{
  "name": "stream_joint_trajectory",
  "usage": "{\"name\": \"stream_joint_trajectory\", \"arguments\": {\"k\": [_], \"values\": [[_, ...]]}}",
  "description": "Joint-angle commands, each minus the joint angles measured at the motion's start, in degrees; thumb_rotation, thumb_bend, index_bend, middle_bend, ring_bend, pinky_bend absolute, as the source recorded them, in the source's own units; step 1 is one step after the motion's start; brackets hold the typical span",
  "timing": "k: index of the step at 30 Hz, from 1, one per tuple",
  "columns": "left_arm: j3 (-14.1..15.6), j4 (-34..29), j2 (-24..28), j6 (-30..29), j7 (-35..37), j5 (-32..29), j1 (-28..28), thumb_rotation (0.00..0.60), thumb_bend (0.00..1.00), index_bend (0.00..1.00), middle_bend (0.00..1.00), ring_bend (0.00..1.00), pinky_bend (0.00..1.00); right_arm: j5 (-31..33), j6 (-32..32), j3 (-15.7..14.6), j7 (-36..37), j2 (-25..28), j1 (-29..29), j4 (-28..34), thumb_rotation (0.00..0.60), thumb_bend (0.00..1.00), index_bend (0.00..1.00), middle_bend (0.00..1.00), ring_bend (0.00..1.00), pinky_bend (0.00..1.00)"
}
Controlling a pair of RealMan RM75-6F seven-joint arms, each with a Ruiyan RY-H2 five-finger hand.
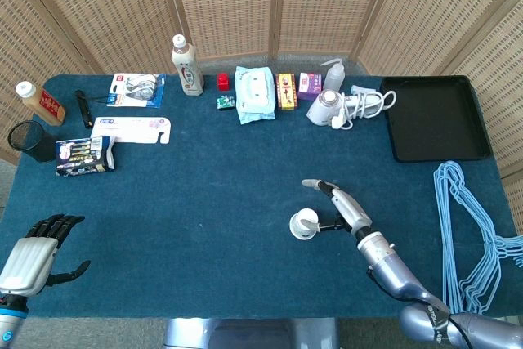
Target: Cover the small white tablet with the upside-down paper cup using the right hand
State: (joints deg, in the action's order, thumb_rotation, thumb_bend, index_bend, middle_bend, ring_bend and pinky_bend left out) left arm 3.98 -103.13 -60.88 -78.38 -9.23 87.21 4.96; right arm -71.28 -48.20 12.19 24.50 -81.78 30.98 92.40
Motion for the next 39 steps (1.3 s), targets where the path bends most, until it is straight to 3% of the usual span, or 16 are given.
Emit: {"name": "stream_joint_trajectory", "arguments": {"k": [1,6,10,13,21,26,32,39], "values": [[0.00,0.01,0.02,-0.06,0.10,0.09,-0.02,0.346,0.25,0.16,0.21,0.14,0.16,-1.10,-1.32,0.14,-0.61,1.84,-0.32,2.05,0.442,0.29,0.15,0.16,0.14,0.01],[0.09,0.10,-0.06,-0.25,0.20,0.31,-0.12,0.349,0.25,0.16,0.21,0.14,0.16,-0.65,-5.38,1.28,-3.68,3.44,-1.12,4.88,0.442,0.29,0.21,0.20,0.17,0.04],[0.17,0.39,-0.07,-0.83,0.55,0.30,-0.54,0.349,0.25,0.16,0.21,0.14,0.16,0.16,-12.00,1.53,-13.36,3.38,-2.35,6.70,0.441,0.29,0.34,0.31,0.28,0.09],[0.28,0.78,-0.23,-1.26,0.97,0.22,-0.94,0.351,0.25,0.16,0.21,0.14,0.16,-0.03,-16.09,1.21,-19.40,3.22,-3.24,7.19,0.445,0.29,0.40,0.33,0.31,0.13],[0.62,1.36,-0.34,-2.05,1.35,-0.62,-2.10,0.346,0.25,0.16,0.21,0.14,0.16,-3.16,-25.06,-3.33,-40.50,4.11,-6.35,6.67,0.443,0.28,0.43,0.34,0.32,0.15],[0.74,1.51,-0.27,-2.93,0.83,-0.72,-2.84,0.346,0.25,0.16,0.21,0.14,0.16,-3.19,-28.24,-5.84,-47.48,6.18,-9.06,9.69,0.443,0.28,0.44,0.34,0.32,0.16],[1.07,1.44,0.08,-4.60,0.33,-0.20,-4.01,0.348,0.25,0.16,0.21,0.14,0.16,-3.39,-32.17,-8.55,-51.95,8.51,-12.90,12.57,0.444,0.29,0.44,0.34,0.32,0.16],[1.61,0.90,0.42,-5.96,0.37,0.49,-5.23,0.350,0.25,0.16,0.21,0.14,0.16,-3.97,-37.09,-10.85,-51.18,9.37,-18.05,11.58,0.443,0.28,0.45,0.34,0.32,0.16]]}}
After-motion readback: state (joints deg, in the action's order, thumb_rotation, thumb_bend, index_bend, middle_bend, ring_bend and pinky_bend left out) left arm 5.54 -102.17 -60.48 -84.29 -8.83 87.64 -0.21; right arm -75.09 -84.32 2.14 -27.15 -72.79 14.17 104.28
